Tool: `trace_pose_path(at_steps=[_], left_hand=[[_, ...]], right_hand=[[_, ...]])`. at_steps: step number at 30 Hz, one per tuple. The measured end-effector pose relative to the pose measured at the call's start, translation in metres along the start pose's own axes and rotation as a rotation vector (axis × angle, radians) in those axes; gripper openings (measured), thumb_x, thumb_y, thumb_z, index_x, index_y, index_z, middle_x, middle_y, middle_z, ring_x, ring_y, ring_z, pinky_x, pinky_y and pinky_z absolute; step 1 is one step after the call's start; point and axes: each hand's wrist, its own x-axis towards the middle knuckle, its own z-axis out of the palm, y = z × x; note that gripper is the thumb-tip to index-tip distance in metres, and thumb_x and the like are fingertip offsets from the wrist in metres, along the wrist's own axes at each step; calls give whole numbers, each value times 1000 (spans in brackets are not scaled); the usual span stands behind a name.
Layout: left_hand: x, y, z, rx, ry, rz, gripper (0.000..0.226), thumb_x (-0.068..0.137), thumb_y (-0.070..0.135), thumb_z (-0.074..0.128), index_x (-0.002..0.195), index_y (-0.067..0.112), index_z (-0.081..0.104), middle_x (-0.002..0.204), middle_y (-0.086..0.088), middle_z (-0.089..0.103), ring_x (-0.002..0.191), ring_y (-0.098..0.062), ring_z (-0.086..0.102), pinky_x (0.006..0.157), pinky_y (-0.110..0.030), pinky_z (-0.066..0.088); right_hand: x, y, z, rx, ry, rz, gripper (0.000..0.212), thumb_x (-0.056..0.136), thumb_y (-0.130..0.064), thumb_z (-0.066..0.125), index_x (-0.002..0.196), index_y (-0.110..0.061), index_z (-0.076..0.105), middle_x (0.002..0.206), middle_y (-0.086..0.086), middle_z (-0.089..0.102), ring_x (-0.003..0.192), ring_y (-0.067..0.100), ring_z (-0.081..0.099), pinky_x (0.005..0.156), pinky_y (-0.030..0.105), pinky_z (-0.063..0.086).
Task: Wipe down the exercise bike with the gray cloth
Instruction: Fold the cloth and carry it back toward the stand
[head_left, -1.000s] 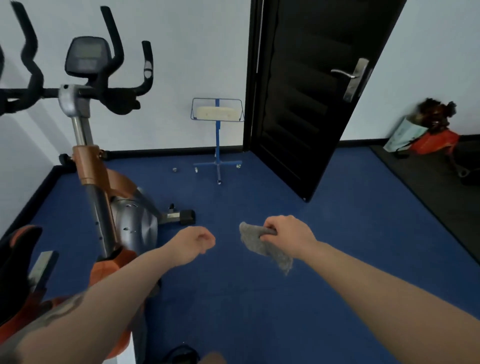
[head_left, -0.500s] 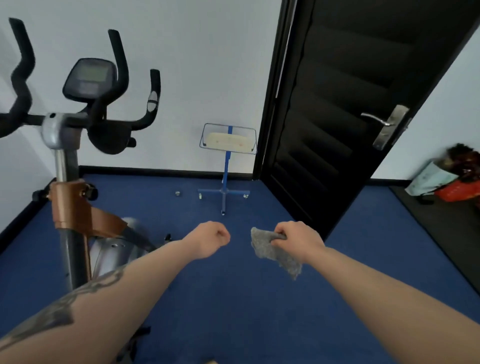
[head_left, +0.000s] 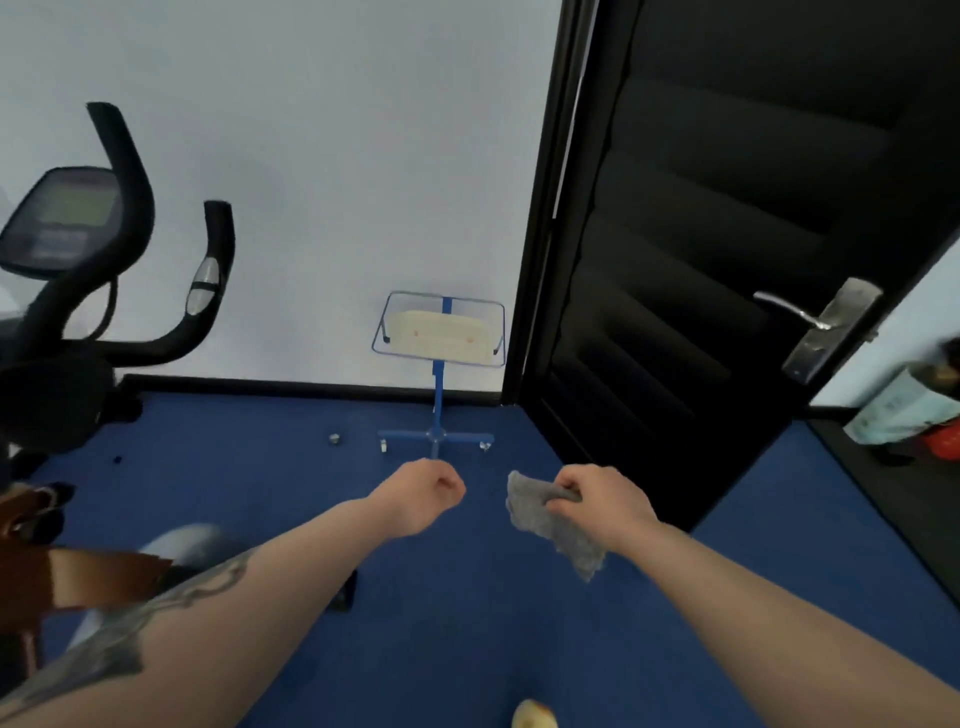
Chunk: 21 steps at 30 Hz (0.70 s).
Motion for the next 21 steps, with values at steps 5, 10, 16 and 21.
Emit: trace_pose_path(at_steps=[5, 10, 16, 21], left_hand=[[74, 32, -5, 36, 21, -18, 17, 97, 13, 46, 96, 11, 63, 95, 0, 62, 85, -20, 56, 88, -38, 50], [123, 55, -15, -31, 126, -61, 20, 95, 15, 46, 96, 8, 64, 85, 0, 58, 75, -18, 47, 68, -30, 42], [169, 44, -41, 7, 133, -116, 23, 97, 21, 47, 99, 8, 65, 89, -3, 62, 73, -18, 50, 68, -32, 45], [218, 18, -91, -9, 113, -113, 16, 97, 26, 51, 101, 21, 66, 97, 5, 64, 94, -21, 64, 86, -38, 53]], right_hand=[[67, 31, -47, -4, -1, -49, 10, 89, -43, 59, 90, -34, 63, 83, -13, 64, 78, 6, 59, 65, 29, 49], [132, 40, -80, -6, -7, -91, 13, 89, -42, 59, 79, -35, 56, 78, -11, 60, 74, 9, 58, 58, 29, 43], [200, 21, -74, 47, -44, -123, 14, 88, -42, 60, 91, -30, 65, 86, -10, 65, 80, 12, 62, 72, 36, 54], [271, -6, -70, 49, -52, -120, 13, 89, -42, 60, 92, -30, 65, 89, -10, 65, 83, 12, 61, 72, 35, 53]])
